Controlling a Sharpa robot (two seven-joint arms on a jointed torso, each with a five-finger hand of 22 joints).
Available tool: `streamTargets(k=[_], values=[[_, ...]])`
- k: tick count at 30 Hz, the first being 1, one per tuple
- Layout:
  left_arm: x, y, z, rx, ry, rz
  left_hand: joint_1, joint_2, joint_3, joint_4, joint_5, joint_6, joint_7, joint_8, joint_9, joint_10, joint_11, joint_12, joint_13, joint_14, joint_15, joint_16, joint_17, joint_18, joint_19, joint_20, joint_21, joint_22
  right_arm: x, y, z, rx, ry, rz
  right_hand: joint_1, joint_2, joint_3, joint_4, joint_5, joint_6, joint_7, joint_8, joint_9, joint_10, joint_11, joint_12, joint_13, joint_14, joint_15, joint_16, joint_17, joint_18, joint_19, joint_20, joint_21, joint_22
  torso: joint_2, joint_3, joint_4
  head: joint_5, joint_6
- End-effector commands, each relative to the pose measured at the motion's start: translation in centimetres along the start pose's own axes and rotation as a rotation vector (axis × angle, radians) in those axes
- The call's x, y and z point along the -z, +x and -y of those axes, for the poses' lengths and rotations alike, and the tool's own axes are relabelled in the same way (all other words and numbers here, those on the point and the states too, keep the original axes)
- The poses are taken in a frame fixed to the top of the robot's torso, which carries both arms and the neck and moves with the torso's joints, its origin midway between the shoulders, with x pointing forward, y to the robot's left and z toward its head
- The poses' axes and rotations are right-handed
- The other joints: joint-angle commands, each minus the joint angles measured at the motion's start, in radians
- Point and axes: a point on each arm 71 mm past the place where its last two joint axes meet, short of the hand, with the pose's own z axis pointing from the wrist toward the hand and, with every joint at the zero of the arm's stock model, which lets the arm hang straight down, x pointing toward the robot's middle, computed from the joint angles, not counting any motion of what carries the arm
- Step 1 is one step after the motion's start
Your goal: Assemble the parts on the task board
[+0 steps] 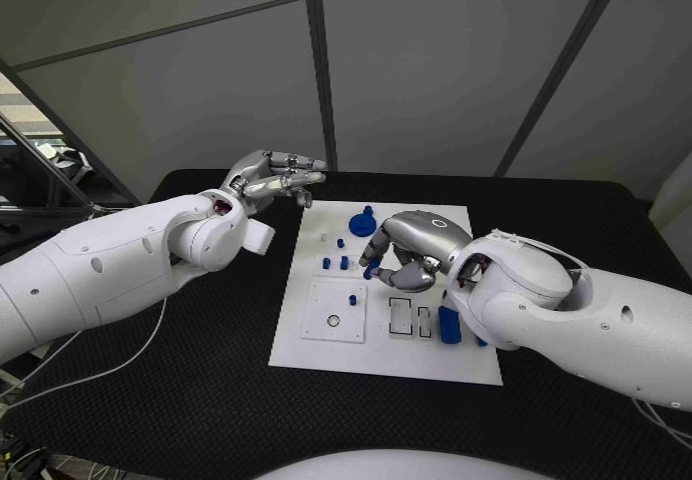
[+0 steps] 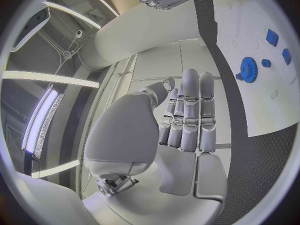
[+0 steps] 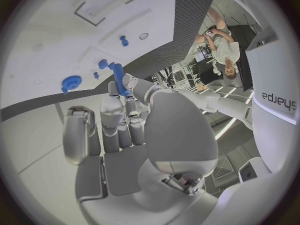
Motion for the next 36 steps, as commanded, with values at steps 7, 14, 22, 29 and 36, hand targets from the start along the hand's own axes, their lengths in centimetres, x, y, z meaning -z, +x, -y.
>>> streamTargets(k=[7, 14, 22, 29, 36], values=[[-0.1, 0.3, 0.2, 0.010, 0.006, -0.012, -0.002, 0.011, -0.005, 0.000, -0.004, 0.004, 0.004, -0.006, 0.001, 0.004, 0.003, 0.004, 0.001, -0.009, -0.001, -0.003, -0.001, -0.012, -0.005, 0.001, -0.006, -0.002, -1.1, 2.1, -2.1, -0.094, -0.099, -0.031, 0.012, 0.002, 0.009, 0.002, 0.004, -0.002, 0.005, -0.006, 0.001, 0.054, -0.046, -0.009, 0.015, 0.001, -0.007, 0.004, -0.001, -0.006, 0.020, -0.005, 0.002, 0.109, 0.000, -0.0008, -0.0005, 0.018, -0.011], [-0.1, 0.5, 0.2, 0.011, 0.007, -0.017, -0.002, 0.011, -0.005, 0.000, -0.004, 0.004, 0.004, -0.006, 0.001, 0.004, 0.003, 0.004, 0.001, -0.009, -0.001, -0.003, -0.001, -0.012, -0.005, 0.001, -0.006, -0.002, -2.0, 4.2, -2.5, -0.105, -0.112, -0.081, 0.011, 0.001, 0.011, 0.001, 0.004, -0.003, 0.005, -0.008, 0.001, 0.053, -0.045, -0.011, 0.016, 0.001, -0.007, 0.004, -0.001, -0.006, 0.019, -0.005, 0.002, 0.108, 0.000, 0.0001, -0.0009, 0.025, -0.016], [-0.2, 0.7, 0.2, 0.013, 0.007, -0.021, 0.000, 0.013, -0.006, -0.001, -0.004, 0.005, 0.004, -0.007, 0.001, 0.004, 0.002, 0.004, 0.002, -0.008, -0.001, -0.005, -0.002, -0.011, -0.005, 0.001, -0.008, -0.002, -2.6, 6.0, -2.6, -0.113, -0.109, -0.121, 0.010, 0.001, 0.013, 0.000, 0.004, -0.004, 0.006, -0.010, 0.001, 0.051, -0.044, -0.014, 0.016, 0.000, -0.006, 0.004, -0.002, -0.005, 0.018, -0.005, 0.000, 0.106, 0.000, 0.0014, -0.0017, 0.033, -0.021], [-0.2, 0.7, 0.2, 0.014, 0.007, -0.023, 0.000, 0.013, -0.006, -0.001, -0.004, 0.005, 0.004, -0.007, 0.001, 0.004, 0.002, 0.004, 0.002, -0.008, -0.001, -0.005, -0.002, -0.011, -0.005, 0.001, -0.008, -0.002, -2.8, 6.7, -2.6, -0.106, -0.108, -0.151, 0.009, 0.001, 0.014, 0.000, 0.003, -0.006, 0.007, -0.011, 0.001, 0.050, -0.043, -0.017, 0.016, 0.000, -0.006, 0.005, -0.002, -0.005, 0.018, -0.004, 0.000, 0.105, 0.000, 0.0012, -0.0021, 0.036, -0.024], [-0.2, 0.7, 0.2, 0.014, 0.007, -0.023, 0.000, 0.013, -0.006, -0.001, -0.004, 0.005, 0.004, -0.007, 0.001, 0.004, 0.002, 0.004, 0.002, -0.008, -0.001, -0.005, -0.002, -0.011, -0.005, 0.001, -0.008, -0.002, -2.8, 7.1, -2.4, -0.089, -0.097, -0.176, 0.009, 0.001, 0.015, 0.000, 0.003, -0.007, 0.008, -0.012, 0.001, 0.049, -0.043, -0.019, 0.016, -0.001, -0.005, 0.004, -0.005, -0.005, 0.017, -0.004, -0.001, 0.104, 0.000, 0.0012, -0.0029, 0.036, -0.025]])
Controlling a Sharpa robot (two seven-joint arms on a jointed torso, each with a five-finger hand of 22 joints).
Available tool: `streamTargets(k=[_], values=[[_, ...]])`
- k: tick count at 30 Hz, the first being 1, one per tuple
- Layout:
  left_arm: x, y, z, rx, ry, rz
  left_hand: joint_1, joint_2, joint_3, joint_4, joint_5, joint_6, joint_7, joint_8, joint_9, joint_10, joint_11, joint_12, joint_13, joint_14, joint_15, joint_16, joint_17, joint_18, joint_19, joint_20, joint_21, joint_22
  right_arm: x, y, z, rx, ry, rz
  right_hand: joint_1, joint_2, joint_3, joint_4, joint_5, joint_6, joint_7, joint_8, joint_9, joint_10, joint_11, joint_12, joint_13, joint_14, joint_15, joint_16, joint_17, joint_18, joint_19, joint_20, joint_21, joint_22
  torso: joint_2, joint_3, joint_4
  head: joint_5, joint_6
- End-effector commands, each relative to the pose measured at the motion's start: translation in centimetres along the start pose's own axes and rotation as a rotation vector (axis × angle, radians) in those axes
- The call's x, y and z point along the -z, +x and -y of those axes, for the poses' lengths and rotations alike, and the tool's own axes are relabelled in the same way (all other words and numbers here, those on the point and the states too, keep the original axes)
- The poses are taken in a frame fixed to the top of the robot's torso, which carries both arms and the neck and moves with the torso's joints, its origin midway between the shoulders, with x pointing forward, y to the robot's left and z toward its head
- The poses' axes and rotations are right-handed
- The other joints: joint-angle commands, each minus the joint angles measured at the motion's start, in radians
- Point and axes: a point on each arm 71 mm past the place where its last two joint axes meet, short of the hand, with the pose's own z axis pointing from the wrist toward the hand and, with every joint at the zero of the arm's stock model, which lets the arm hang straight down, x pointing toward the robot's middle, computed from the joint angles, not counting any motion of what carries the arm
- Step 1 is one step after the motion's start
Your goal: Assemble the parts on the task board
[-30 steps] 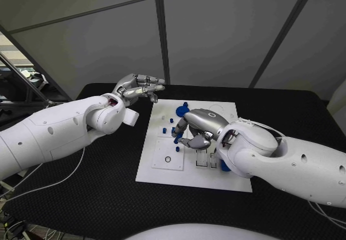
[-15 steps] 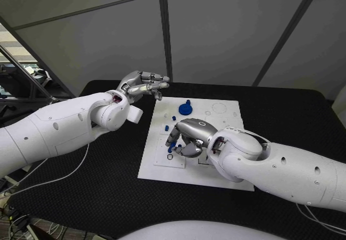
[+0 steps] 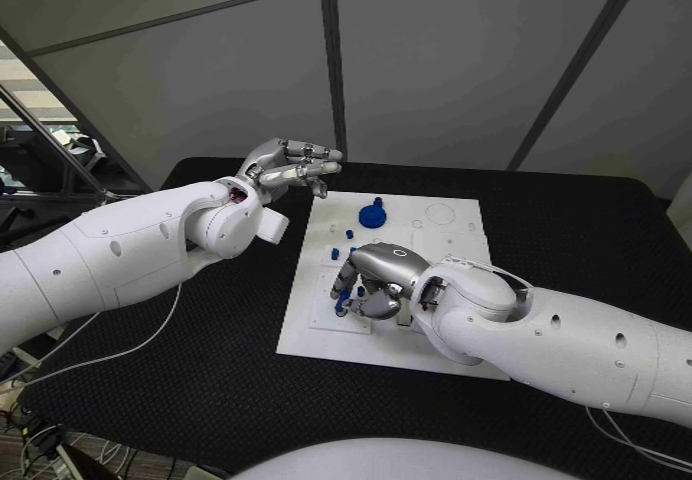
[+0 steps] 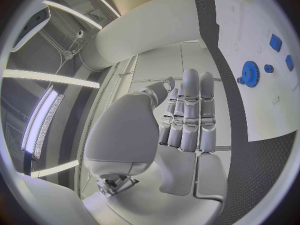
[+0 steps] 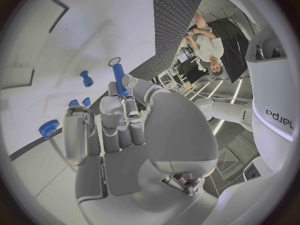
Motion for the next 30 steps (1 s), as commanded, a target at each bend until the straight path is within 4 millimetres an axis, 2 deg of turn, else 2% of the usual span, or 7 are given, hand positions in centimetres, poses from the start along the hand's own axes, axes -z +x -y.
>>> streamTargets(k=[1, 17, 23, 26, 30], values=[[-0.1, 0.1, 0.1, 0.009, 0.005, -0.010, 0.000, 0.013, -0.006, -0.001, -0.004, 0.005, 0.004, -0.003, 0.001, 0.004, 0.002, 0.004, 0.001, -0.006, 0.001, -0.005, -0.001, -0.012, -0.005, 0.001, -0.004, -0.001, -0.1, 0.2, 0.0, 0.015, -0.006, -0.029, 0.008, 0.001, 0.003, 0.000, 0.007, -0.003, 0.004, -0.004, 0.001, 0.049, -0.043, 0.000, 0.001, -0.001, -0.005, 0.004, -0.001, -0.005, 0.017, -0.004, -0.001, 0.104, 0.000, 0.0000, -0.0002, -0.001, -0.001], [-0.1, 0.1, 0.1, 0.009, 0.003, -0.011, 0.000, 0.013, -0.006, -0.001, -0.004, 0.005, 0.004, -0.003, 0.001, 0.004, 0.002, 0.004, 0.001, -0.006, 0.001, -0.005, -0.001, -0.012, -0.005, 0.001, -0.004, -0.001, -0.3, 0.5, 0.1, 0.076, 0.016, -0.057, 0.005, 0.000, 0.003, 0.000, 0.005, -0.004, 0.005, -0.006, 0.002, 0.047, -0.042, -0.003, 0.002, -0.001, -0.005, 0.004, -0.002, -0.004, 0.016, -0.003, -0.002, 0.103, 0.000, 0.0001, -0.0002, -0.003, -0.002], [-0.1, 0.1, 0.1, 0.009, 0.003, -0.011, 0.000, 0.013, -0.006, -0.001, -0.004, 0.005, 0.004, -0.003, 0.001, 0.004, 0.002, 0.004, 0.001, -0.006, 0.001, -0.005, -0.001, -0.012, -0.005, 0.001, -0.004, -0.001, -0.4, 1.3, -0.3, 0.098, 0.006, -0.070, -0.002, -0.004, 0.003, 0.000, 0.001, -0.012, 0.008, -0.011, 0.001, 0.037, -0.038, -0.015, 0.001, -0.004, -0.002, 0.001, -0.009, -0.003, 0.012, -0.001, -0.008, 0.096, 0.000, -0.0003, -0.0002, -0.004, -0.002], [-0.1, 0.2, 0.1, 0.009, 0.002, -0.012, 0.000, 0.013, -0.006, -0.001, -0.004, 0.005, 0.004, -0.003, 0.001, 0.004, 0.002, 0.004, 0.001, -0.006, 0.001, -0.005, -0.001, -0.012, -0.005, 0.001, -0.004, -0.001, -0.5, 1.5, -0.5, 0.101, -0.006, -0.068, -0.015, -0.015, 0.000, 0.001, 0.000, -0.029, 0.015, -0.016, -0.002, 0.007, -0.029, -0.039, -0.005, -0.008, 0.006, -0.004, -0.019, 0.000, 0.005, 0.003, -0.016, 0.086, 0.000, 0.0000, 0.0002, -0.004, -0.001], [-0.1, 0.1, 0.1, 0.009, 0.002, -0.012, 0.000, 0.013, -0.006, -0.001, -0.004, 0.005, 0.004, -0.003, 0.001, 0.004, 0.002, 0.004, 0.001, -0.006, 0.001, -0.005, -0.001, -0.012, -0.005, 0.001, -0.004, -0.001, -0.5, 1.5, -0.6, 0.098, -0.021, -0.048, -0.055, -0.056, -0.012, 0.008, -0.001, -0.066, 0.031, -0.016, -0.008, -0.073, -0.003, -0.091, -0.027, -0.020, 0.030, -0.028, -0.058, 0.010, -0.021, 0.022, -0.052, 0.043, -0.001, 0.0000, -0.0007, -0.005, 0.000]])
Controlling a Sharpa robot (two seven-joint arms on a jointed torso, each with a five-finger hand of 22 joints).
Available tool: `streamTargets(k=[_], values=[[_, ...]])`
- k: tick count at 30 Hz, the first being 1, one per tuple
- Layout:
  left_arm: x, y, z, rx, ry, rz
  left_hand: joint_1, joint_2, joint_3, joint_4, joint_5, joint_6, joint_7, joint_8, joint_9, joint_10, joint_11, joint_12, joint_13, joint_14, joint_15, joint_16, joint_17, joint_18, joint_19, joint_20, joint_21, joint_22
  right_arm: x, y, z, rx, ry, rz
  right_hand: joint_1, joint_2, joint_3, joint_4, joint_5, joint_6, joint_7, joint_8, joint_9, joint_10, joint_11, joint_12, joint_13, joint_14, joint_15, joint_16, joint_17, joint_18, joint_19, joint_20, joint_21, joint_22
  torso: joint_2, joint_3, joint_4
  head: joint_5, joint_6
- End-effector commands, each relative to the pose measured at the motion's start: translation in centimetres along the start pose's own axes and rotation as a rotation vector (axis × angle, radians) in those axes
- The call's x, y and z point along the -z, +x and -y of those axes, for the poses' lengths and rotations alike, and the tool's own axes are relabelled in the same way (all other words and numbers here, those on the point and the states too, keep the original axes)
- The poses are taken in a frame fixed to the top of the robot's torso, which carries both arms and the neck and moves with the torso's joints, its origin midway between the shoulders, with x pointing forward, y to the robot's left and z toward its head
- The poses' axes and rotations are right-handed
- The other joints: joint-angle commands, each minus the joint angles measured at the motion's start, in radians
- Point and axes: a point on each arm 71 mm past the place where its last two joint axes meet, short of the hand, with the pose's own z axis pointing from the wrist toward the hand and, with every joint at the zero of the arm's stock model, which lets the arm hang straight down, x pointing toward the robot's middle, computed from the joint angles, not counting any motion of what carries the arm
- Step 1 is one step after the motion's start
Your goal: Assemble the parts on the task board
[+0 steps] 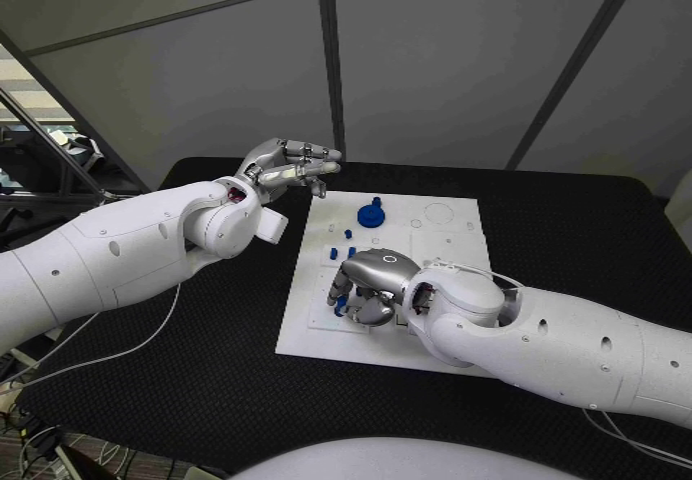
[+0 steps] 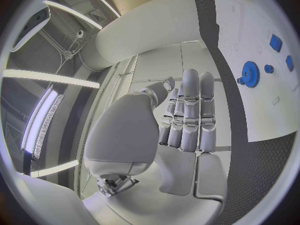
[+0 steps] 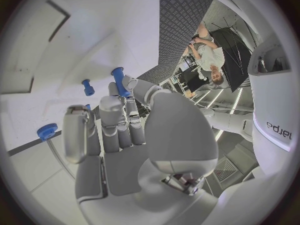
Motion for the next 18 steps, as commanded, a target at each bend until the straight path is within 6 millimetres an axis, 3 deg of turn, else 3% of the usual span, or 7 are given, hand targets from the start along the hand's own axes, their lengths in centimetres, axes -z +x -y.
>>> streamTargets(k=[1, 6, 13, 18], values=[[-0.1, 0.1, 0.1, 0.008, 0.003, -0.009, 0.000, 0.013, -0.006, -0.001, -0.004, 0.005, 0.004, -0.003, 0.001, 0.004, 0.003, 0.004, 0.001, -0.007, 0.000, -0.005, -0.001, -0.012, -0.005, 0.001, -0.004, -0.001, 0.0, 0.3, -0.2, 0.012, -0.019, 0.010, -0.044, -0.045, -0.024, 0.010, -0.007, -0.029, 0.005, -0.004, -0.005, -0.059, 0.017, -0.028, -0.019, -0.009, 0.019, -0.026, -0.039, 0.015, -0.022, 0.017, -0.034, 0.024, -0.001, -0.0001, -0.0002, -0.001, 0.002], [0.0, 0.0, 0.1, 0.008, 0.003, -0.008, 0.000, 0.013, -0.006, -0.001, -0.004, 0.005, 0.004, -0.003, 0.001, 0.004, 0.003, 0.004, 0.001, -0.007, 0.000, -0.005, -0.001, -0.012, -0.005, 0.001, -0.004, -0.001, 0.3, -0.2, 0.0, -0.003, -0.026, 0.076, -0.052, -0.066, -0.114, 0.014, -0.010, -0.093, -0.001, -0.003, -0.020, -0.161, 0.032, -0.021, -0.024, -0.038, 0.030, -0.085, -0.121, 0.036, -0.072, 0.035, -0.108, -0.062, -0.001, 0.0001, -0.0002, -0.002, 0.004], [0.0, -0.1, 0.1, 0.007, 0.001, -0.005, 0.000, 0.014, -0.007, -0.002, -0.004, 0.004, 0.004, -0.004, 0.001, 0.003, 0.003, 0.004, 0.002, -0.006, 0.000, -0.007, -0.002, -0.012, -0.004, 0.001, -0.005, -0.002, 1.4, -1.0, 0.0, -0.061, -0.055, 0.170, -0.017, -0.053, -0.261, 0.041, -0.007, -0.133, -0.006, -0.003, -0.022, -0.205, 0.037, 0.010, -0.022, -0.046, 0.035, -0.116, -0.173, 0.047, -0.090, 0.040, -0.154, -0.111, -0.002, 0.0008, -0.0009, -0.005, 0.009], [0.1, -0.3, 0.0, 0.006, 0.000, -0.003, 0.000, 0.014, -0.007, -0.002, -0.004, 0.004, 0.004, -0.004, 0.001, 0.003, 0.003, 0.004, 0.002, -0.006, 0.000, -0.007, -0.002, -0.012, -0.004, 0.001, -0.005, -0.002, 2.9, -1.7, 0.2, -0.100, -0.070, 0.229, -0.001, -0.050, -0.313, 0.059, -0.003, -0.145, -0.005, -0.002, -0.022, -0.210, 0.035, 0.027, -0.022, -0.045, 0.034, -0.122, -0.187, 0.048, -0.089, 0.040, -0.161, -0.118, -0.002, 0.0007, -0.0015, -0.009, 0.015]])
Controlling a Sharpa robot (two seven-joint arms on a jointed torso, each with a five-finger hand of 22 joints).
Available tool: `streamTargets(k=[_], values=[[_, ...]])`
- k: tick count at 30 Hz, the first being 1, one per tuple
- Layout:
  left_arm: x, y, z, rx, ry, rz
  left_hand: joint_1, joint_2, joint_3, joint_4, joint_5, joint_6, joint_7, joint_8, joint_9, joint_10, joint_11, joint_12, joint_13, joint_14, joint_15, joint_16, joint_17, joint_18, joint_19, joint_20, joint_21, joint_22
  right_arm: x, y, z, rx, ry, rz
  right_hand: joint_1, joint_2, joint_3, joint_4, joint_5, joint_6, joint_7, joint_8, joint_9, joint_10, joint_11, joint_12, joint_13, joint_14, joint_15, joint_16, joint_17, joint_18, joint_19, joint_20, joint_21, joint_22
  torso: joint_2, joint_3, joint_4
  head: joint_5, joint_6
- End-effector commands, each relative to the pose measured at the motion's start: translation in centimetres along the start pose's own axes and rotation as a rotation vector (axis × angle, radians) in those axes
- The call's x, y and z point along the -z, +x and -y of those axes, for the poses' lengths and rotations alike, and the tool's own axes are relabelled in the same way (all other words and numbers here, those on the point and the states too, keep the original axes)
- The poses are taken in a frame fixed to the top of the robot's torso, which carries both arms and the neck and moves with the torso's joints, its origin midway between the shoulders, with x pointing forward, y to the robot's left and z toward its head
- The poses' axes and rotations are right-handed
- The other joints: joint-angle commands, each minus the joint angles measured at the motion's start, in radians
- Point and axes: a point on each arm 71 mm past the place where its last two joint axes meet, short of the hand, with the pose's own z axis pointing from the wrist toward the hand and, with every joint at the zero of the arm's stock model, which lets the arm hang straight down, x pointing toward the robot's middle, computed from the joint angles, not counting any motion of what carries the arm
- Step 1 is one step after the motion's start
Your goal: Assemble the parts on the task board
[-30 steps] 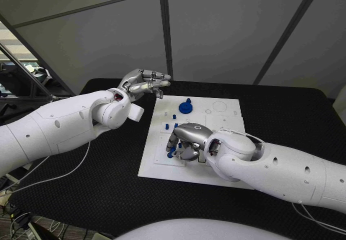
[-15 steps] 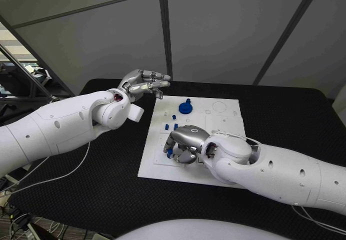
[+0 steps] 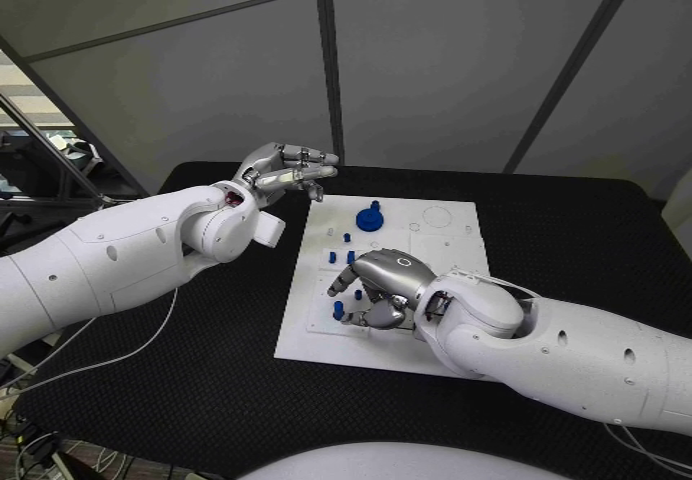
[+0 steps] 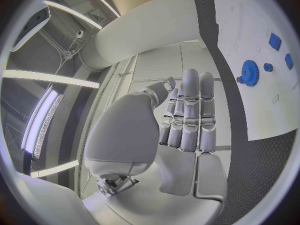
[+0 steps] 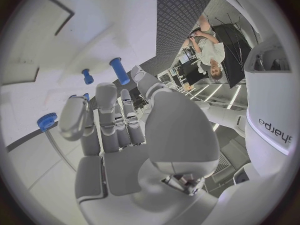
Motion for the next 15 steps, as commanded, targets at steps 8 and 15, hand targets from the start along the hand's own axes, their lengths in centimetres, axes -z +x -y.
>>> streamTargets(k=[8, 15], values=[[0.1, -0.2, 0.1, 0.005, 0.000, -0.004, -0.004, 0.010, -0.004, 0.001, -0.004, 0.005, 0.004, -0.004, 0.002, 0.003, 0.003, 0.004, 0.001, -0.008, -0.001, -0.003, -0.001, -0.012, -0.004, 0.001, -0.005, -0.001, 4.1, -4.3, 3.3, -0.163, 0.150, 0.136, 0.000, 0.039, -0.022, 0.039, 0.005, 0.048, 0.012, 0.018, 0.008, 0.138, -0.027, 0.089, 0.023, 0.030, -0.019, 0.052, 0.062, -0.001, 0.042, -0.012, 0.055, 0.067, -0.002, -0.0027, -0.0023, -0.041, 0.019], [0.4, -0.2, 0.1, 0.004, -0.004, -0.007, -0.004, 0.010, -0.005, 0.000, -0.004, 0.004, 0.005, -0.005, 0.002, 0.003, 0.003, 0.004, 0.001, -0.008, -0.001, -0.004, -0.001, -0.012, -0.004, 0.001, -0.006, -0.001, 9.6, -6.6, 8.5, -0.260, 0.486, 0.099, -0.134, 0.019, -0.079, 0.167, 0.005, 0.141, -0.068, 0.047, 0.050, 0.489, -0.122, 0.613, 0.505, 0.093, -0.101, 0.277, 0.351, -0.048, 0.146, -0.090, 0.220, 0.262, -0.006, -0.0084, -0.0099, -0.101, 0.031]])
